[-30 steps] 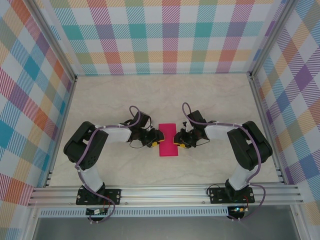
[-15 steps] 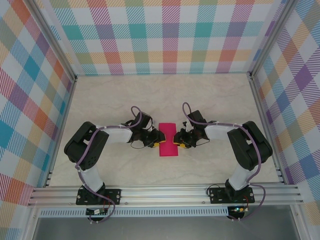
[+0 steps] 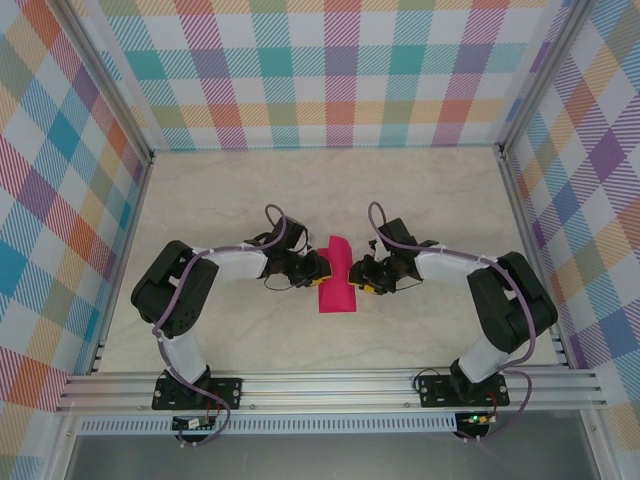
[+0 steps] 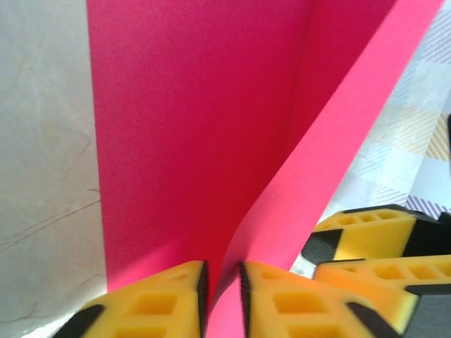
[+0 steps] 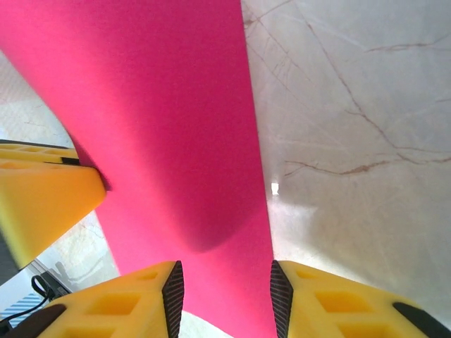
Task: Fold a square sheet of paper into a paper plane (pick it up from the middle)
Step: Fold the triangle a second time at the center of the table.
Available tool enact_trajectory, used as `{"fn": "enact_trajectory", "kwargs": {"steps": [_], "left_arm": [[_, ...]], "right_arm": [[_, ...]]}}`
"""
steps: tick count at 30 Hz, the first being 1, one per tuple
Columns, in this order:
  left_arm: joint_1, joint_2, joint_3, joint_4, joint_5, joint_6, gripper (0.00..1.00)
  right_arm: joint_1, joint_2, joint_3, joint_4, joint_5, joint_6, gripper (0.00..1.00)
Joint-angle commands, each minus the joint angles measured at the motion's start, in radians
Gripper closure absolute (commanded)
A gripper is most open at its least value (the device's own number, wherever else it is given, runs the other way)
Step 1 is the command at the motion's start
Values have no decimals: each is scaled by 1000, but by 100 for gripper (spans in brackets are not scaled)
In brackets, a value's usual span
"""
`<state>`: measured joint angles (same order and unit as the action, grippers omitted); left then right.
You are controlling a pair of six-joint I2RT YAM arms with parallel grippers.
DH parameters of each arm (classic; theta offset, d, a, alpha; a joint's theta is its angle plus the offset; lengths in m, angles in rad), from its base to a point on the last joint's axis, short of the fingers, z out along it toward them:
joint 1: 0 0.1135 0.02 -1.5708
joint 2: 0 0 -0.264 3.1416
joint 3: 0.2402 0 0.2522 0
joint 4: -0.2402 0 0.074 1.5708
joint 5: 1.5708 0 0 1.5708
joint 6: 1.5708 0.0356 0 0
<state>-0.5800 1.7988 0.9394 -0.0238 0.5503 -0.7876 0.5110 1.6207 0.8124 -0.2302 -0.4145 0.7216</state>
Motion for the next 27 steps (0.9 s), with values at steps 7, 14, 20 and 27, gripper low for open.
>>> {"fn": "enact_trajectory", "kwargs": {"steps": [7,14,20,27], "left_arm": [[20,-24,8,16,56,28,53],[33,12,43,28,131,70,63],[46,31,67,-22,113,92,82],[80,7,150,-226,103,234,100]], "right_arm": [[4,-43,-24,-30,10,-5,59],[4,-51,-33,-31,3,-7,60],[4,-64,-50,-26,7,1,59],[4,-75,-52,-13,-14,13,59]]}}
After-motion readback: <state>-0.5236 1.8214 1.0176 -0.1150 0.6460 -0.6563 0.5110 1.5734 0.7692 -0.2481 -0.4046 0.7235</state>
